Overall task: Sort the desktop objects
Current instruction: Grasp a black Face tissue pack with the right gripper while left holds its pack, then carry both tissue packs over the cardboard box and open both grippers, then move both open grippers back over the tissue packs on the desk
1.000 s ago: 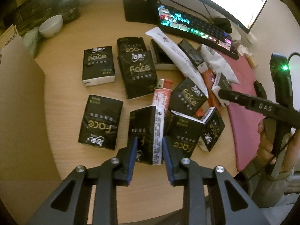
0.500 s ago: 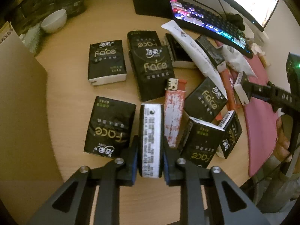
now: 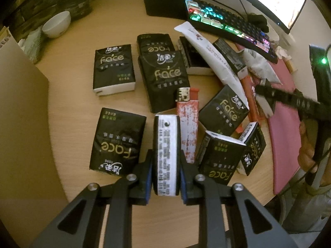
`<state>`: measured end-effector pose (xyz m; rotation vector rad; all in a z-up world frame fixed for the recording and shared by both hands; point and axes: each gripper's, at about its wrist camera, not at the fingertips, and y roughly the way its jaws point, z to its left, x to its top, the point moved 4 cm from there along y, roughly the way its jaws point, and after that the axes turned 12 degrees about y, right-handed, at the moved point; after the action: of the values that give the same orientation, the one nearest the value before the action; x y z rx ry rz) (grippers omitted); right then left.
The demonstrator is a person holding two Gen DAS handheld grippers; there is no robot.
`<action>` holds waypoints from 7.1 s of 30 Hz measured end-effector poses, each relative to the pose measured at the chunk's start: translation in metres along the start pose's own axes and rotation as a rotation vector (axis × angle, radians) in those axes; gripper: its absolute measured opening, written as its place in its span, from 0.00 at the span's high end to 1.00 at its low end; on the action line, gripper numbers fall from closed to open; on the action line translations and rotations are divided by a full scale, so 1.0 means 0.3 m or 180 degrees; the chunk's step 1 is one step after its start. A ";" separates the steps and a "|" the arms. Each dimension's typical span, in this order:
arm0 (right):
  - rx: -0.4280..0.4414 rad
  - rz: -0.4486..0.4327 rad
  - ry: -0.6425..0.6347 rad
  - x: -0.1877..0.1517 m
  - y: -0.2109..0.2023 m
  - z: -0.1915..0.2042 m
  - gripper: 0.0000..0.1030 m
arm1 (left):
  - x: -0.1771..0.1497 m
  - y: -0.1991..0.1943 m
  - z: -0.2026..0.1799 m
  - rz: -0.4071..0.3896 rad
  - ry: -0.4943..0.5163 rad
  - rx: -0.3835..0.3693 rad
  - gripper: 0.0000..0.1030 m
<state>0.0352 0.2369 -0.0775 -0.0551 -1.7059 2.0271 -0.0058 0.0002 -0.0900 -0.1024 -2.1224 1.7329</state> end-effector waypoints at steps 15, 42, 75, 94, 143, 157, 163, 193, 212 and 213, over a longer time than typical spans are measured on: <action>0.0104 0.0024 -0.0404 -0.103 -0.114 -0.053 0.35 | 0.000 -0.012 -0.038 -0.0067 0.0027 0.0038 0.78; -0.0074 0.0087 -0.0473 -0.191 -0.066 -0.004 0.53 | 0.009 -0.010 -0.024 -0.0094 0.0072 0.0035 0.75; 0.0462 0.0001 -0.1063 -0.122 -0.271 0.253 0.53 | -0.026 -0.395 0.047 -0.0667 0.0130 -0.0198 0.80; 0.1243 0.0245 -0.2563 -0.379 -0.251 1.330 0.53 | -0.292 -0.527 0.544 -0.0683 -0.0917 0.0652 0.80; 0.0484 0.0038 -0.1427 -0.192 -0.241 0.581 0.51 | -0.058 -0.386 0.030 -0.0637 0.0167 0.0138 0.52; 0.0168 0.0400 -0.0675 -0.294 -0.084 0.084 0.51 | -0.061 -0.040 -0.206 0.0010 0.0389 -0.0236 0.48; 0.0279 0.0410 -0.0652 -0.287 -0.073 0.096 0.51 | -0.039 -0.002 -0.212 0.0074 0.0355 -0.0209 0.44; 0.0021 0.0422 -0.0743 -0.394 -0.118 0.020 0.51 | 0.055 0.001 -0.235 0.0056 0.0575 0.0029 0.50; 0.0071 0.0276 -0.0593 -0.311 -0.126 -0.034 0.51 | 0.013 0.016 -0.363 0.0151 0.0833 -0.0245 0.50; 0.0080 0.0249 -0.0574 -0.308 -0.139 -0.037 0.51 | 0.009 -0.007 -0.350 0.0100 0.0797 -0.0225 0.50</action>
<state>0.1343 0.2158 -0.0662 0.0729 -1.8117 2.1674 0.0286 0.0979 -0.0711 -0.3551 -2.0067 1.5708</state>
